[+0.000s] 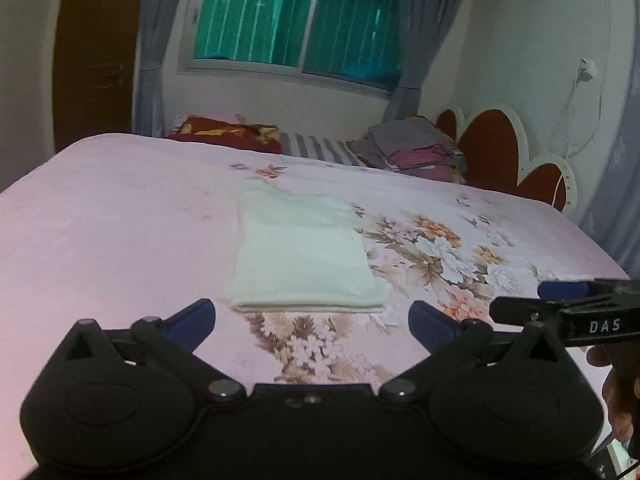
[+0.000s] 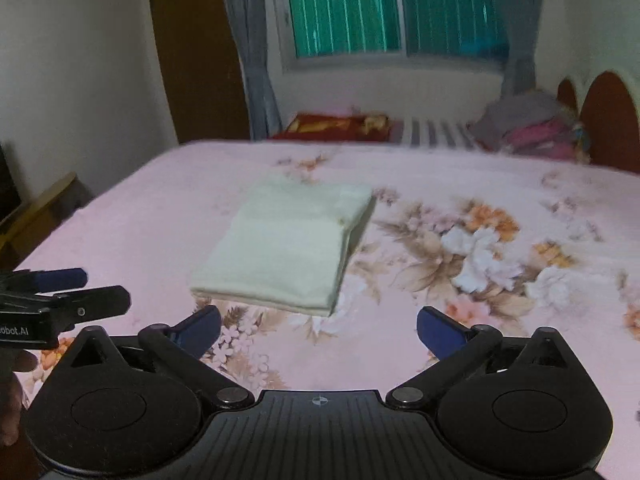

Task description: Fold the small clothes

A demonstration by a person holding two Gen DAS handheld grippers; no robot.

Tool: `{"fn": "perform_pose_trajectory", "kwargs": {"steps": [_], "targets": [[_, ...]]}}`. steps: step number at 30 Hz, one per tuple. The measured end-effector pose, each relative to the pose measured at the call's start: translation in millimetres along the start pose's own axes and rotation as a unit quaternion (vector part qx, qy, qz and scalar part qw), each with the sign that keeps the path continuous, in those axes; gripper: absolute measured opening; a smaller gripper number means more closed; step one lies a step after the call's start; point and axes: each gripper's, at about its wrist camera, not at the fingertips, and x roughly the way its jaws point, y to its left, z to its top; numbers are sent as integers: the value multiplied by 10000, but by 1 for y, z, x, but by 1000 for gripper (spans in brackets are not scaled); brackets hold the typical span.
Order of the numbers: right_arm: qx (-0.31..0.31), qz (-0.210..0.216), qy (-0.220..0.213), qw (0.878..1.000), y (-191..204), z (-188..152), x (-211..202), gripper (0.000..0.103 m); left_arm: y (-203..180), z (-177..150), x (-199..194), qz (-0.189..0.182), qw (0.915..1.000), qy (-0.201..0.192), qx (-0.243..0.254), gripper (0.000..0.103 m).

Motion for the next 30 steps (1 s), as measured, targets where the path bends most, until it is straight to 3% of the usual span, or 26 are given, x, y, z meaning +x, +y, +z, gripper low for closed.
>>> {"fn": "perform_pose_trajectory", "kwargs": {"steps": [2,10,17,30], "targets": [[91,-108,112,9998,3,-2,-12,103,-3,-1,-14,64,10000,-26,-9,103],[194,-436,-118,9988,15,-13,-71,103,-26,-5,-59,101,9996,-172,216,103],[227,-299,-397,9985,26,-21,-118,103,-41,-12,-85,78,9990,-400,171,103],[17,-477,-555,9973,39,-35,-157,103,-52,-24,-117,82,9980,-581,245,103]]}}
